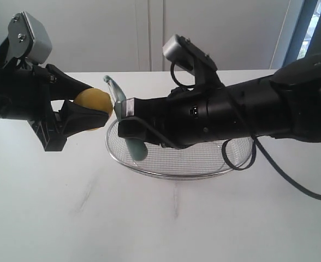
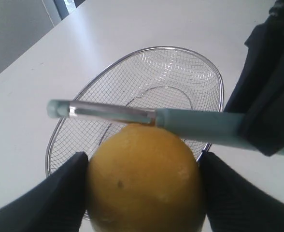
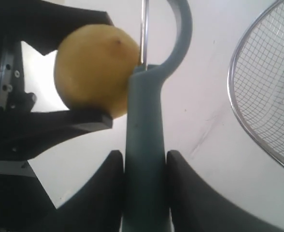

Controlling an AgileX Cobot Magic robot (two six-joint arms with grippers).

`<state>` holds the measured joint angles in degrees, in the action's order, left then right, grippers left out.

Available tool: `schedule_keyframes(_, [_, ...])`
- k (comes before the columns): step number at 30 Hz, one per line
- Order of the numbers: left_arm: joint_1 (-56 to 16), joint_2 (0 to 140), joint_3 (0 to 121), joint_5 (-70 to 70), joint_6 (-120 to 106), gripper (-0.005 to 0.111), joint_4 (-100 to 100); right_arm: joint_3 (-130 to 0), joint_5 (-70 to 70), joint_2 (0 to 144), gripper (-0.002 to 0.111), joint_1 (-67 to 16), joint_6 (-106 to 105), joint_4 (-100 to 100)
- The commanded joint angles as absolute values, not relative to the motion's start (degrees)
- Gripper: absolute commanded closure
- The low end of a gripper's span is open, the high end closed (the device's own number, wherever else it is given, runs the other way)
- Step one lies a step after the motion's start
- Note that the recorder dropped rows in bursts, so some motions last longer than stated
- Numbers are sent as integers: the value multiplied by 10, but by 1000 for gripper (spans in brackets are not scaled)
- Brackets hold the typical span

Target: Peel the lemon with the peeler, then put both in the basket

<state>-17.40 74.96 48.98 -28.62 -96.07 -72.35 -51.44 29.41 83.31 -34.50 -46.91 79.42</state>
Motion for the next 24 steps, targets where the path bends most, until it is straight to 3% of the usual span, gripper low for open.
schedule_keyframes(1, [-173, 746, 486, -300, -959, 107, -741, -514, 291, 793, 108, -343, -478, 784])
schedule_keyframes(14, [-173, 746, 486, -300, -959, 107, -741, -514, 266, 641, 108, -343, -479, 757])
schedule_keyframes(24, [-173, 746, 486, -302, -959, 107, -741, -514, 190, 630, 108, -343, -480, 675])
